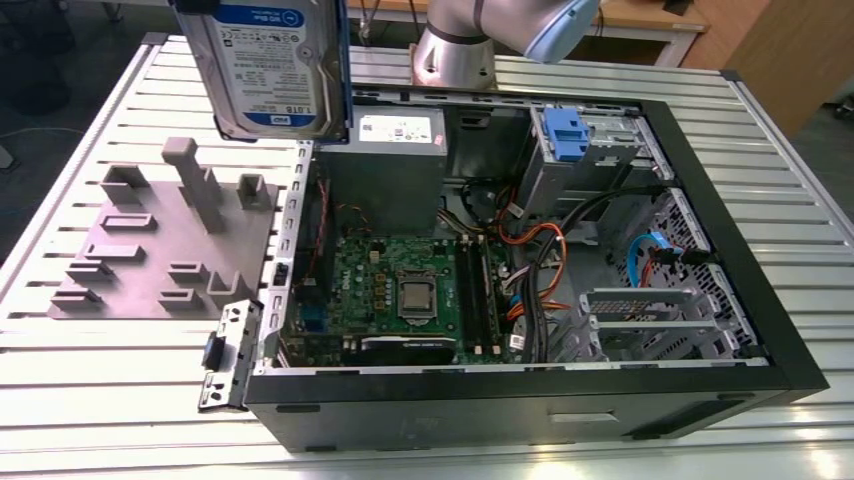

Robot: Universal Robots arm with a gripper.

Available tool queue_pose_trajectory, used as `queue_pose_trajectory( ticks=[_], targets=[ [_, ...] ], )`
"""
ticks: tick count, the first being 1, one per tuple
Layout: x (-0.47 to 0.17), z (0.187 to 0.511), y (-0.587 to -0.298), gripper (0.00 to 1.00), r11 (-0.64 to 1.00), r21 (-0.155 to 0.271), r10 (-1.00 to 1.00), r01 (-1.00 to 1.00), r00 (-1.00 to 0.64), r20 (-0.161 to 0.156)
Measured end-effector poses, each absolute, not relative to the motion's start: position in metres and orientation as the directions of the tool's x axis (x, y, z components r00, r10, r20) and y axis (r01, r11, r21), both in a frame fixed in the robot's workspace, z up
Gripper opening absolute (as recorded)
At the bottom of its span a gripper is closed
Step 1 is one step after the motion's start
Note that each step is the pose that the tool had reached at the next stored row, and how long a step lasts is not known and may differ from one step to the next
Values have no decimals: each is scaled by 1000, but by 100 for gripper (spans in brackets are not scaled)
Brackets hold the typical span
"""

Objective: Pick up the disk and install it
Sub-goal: 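Pick up the disk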

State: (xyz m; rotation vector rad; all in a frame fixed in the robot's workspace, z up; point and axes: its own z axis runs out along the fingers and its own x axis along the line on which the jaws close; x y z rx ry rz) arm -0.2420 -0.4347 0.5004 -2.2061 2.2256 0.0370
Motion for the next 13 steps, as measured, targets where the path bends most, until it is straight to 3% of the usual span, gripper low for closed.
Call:
queue_pose_trajectory(
  ticks=[13],
  targets=[
    [-239,500,-435,36,9,11,-1000,-1000,-9,-22]
  ],
)
